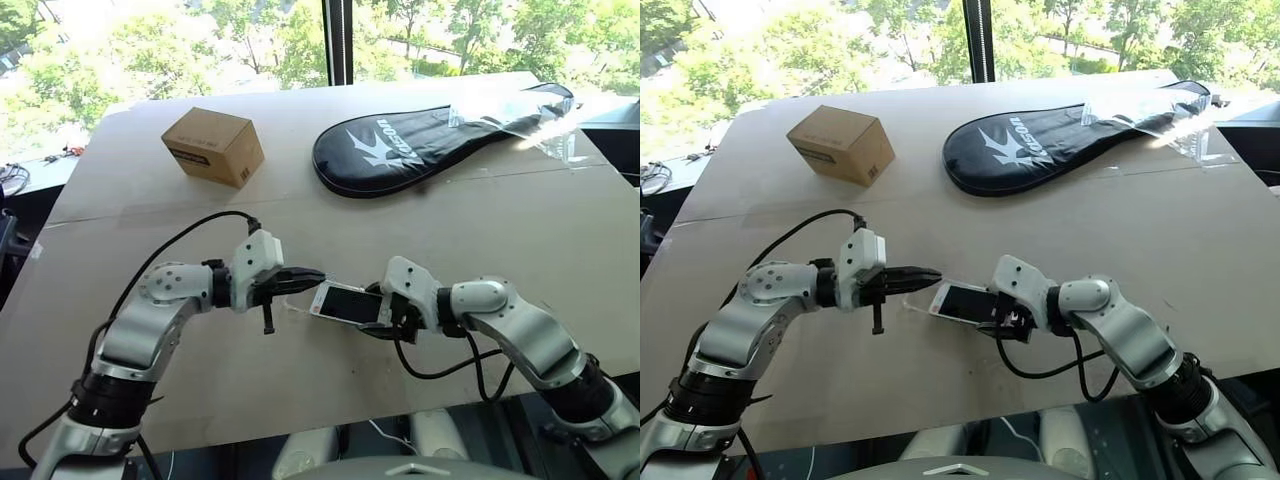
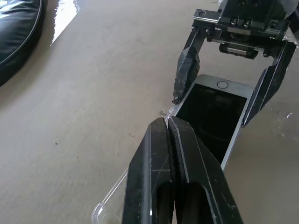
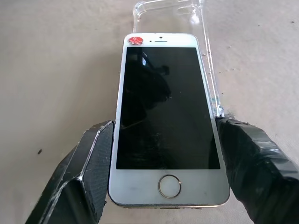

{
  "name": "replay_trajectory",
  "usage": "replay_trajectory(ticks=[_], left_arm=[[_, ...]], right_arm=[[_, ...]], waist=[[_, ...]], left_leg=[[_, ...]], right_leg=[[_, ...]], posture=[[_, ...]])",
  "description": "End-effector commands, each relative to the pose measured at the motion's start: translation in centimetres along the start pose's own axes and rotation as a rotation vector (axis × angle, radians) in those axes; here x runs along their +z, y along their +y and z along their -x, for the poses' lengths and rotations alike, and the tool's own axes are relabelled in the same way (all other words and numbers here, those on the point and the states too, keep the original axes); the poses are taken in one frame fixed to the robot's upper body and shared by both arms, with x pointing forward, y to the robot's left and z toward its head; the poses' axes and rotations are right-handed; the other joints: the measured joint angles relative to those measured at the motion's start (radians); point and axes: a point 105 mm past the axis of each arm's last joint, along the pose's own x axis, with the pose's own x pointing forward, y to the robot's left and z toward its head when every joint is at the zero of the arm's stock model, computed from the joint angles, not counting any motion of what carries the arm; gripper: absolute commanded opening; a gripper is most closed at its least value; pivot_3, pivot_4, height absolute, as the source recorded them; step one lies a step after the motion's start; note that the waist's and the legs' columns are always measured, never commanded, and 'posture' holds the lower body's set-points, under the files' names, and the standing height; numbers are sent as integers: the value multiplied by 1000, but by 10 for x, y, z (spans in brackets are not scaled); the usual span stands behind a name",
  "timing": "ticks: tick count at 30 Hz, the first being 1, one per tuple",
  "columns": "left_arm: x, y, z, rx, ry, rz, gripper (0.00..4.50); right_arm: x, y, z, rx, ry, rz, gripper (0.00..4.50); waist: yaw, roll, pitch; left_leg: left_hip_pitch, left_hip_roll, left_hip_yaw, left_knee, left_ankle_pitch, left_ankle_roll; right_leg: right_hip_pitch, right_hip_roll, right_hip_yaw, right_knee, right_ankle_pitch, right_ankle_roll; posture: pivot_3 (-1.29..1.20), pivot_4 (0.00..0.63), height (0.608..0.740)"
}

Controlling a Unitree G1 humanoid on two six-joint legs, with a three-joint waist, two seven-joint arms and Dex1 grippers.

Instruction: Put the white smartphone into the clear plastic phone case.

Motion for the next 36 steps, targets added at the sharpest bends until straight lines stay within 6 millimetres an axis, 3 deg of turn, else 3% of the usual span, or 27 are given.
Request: replay_trajectory(ticks=[1,6,12,19,25,26,28,32,36], left_arm=[[3,2,0,8,-8,-35,57],[-5,-1,-2,2,15,-33,57],[-21,-3,-21,28,40,-24,57],[-46,-4,-26,38,126,-36,57],[-59,-3,-24,41,174,-34,57],[-60,-4,-24,38,176,-35,0],[-61,-5,-23,37,176,-34,0],[-63,-6,-23,36,181,-28,0],[-65,-4,-22,42,188,-30,0]], right_arm=[[3,-19,5,-103,6,-30,2942],[-4,-26,5,-137,61,13,2942],[-2,-27,0,-172,100,43,2942],[1,-7,-8,-105,106,-2,2942],[14,-2,-11,-85,38,-46,2942],[17,-3,-10,-88,19,-53,3944],[20,-3,-8,-76,-6,-91,4341],[27,-11,1,-96,-66,-175,4341],[30,-24,27,-116,-122,-248,4341]], waist=[[0,0,0],[2,0,0],[4,0,0],[3,0,-1],[1,0,-2],[0,0,-2],[0,0,-2],[1,0,-2],[2,0,-2]], left_leg=[[0,0,0,0,0,0],[0,0,0,0,0,0],[0,-1,0,2,0,0],[0,-1,0,6,0,0],[1,-1,1,8,0,0],[1,-1,1,8,0,0],[2,-1,1,8,0,0],[2,-1,1,8,0,0],[2,-1,1,8,0,0]], right_leg=[[0,0,0,0,0,0],[0,0,0,0,0,0],[0,0,-1,1,0,0],[0,0,0,7,0,0],[0,0,1,9,0,0],[0,0,1,9,0,0],[0,0,2,10,0,0],[0,0,2,10,0,0],[0,0,2,10,0,0]], posture=[[0,150,740],[0,150,740],[0,150,740],[0,150,740],[0,150,740],[0,150,740],[0,150,740],[0,150,740],[0,150,740]])
